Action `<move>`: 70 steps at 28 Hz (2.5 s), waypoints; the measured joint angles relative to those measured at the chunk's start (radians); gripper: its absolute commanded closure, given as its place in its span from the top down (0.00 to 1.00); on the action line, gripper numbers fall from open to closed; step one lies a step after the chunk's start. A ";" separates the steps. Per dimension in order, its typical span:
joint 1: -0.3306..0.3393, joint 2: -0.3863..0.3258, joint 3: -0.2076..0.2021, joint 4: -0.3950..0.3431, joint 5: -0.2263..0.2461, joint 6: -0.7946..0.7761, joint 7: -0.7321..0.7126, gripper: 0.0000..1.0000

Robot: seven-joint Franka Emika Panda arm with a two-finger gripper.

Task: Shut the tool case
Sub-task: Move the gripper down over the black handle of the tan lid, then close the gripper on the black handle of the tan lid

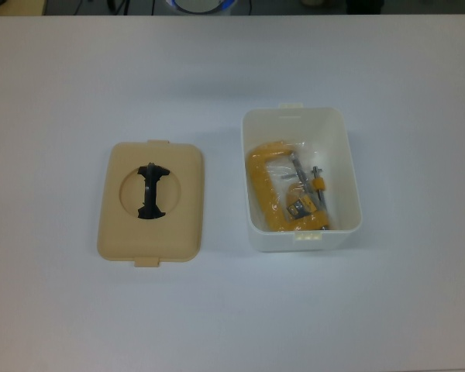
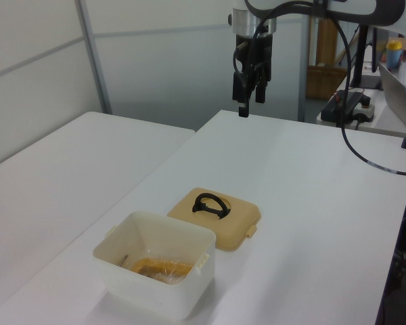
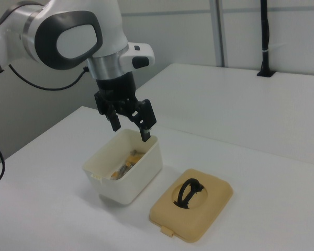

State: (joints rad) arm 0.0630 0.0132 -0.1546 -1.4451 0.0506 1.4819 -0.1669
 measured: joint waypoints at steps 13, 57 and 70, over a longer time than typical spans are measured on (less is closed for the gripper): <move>0.007 0.131 0.028 -0.071 0.000 0.179 0.002 1.00; 0.007 0.460 0.029 -0.113 -0.068 0.545 0.076 0.31; 0.012 0.466 0.038 -0.111 -0.068 0.546 0.111 0.00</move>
State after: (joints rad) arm 0.0747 0.4787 -0.1164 -1.5560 -0.0179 2.0275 -0.0555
